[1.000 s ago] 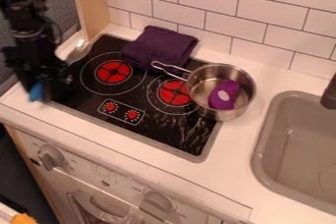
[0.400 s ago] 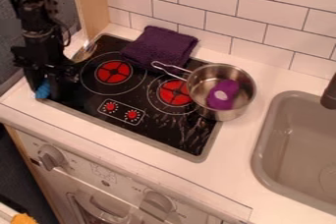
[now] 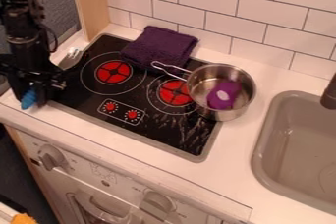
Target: Put the blue fork in the bottom left of the burner
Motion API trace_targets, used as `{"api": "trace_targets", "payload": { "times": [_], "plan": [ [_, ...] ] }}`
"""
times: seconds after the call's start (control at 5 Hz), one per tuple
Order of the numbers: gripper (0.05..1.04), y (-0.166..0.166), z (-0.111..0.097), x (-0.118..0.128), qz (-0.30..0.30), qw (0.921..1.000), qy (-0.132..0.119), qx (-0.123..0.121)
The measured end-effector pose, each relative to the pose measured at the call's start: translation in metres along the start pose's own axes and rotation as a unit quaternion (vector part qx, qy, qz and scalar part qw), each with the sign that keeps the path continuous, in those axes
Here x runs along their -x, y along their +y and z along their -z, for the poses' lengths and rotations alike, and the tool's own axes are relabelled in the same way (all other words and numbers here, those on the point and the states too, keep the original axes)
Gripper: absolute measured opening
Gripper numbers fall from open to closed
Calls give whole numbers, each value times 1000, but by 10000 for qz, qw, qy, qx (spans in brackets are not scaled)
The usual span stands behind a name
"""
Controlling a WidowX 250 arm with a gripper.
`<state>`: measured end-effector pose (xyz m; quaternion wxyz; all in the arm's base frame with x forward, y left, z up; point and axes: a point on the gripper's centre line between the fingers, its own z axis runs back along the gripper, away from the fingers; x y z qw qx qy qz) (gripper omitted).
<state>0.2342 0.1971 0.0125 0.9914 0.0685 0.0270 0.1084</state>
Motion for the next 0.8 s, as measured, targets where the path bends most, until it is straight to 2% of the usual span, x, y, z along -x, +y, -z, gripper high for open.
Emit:
{"api": "trace_targets", "payload": {
  "times": [0.2, 0.4, 0.6, 0.8],
  "plan": [
    [860, -2, 0, 2, 129, 9999, 72, 56],
    [1009, 0, -14, -1, 228, 9997, -116, 23],
    [1005, 1, -36, 3, 228, 9993, -300, -73],
    [1001, -3, -61, 5, 207, 9977, -616, -165]
  ]
}}
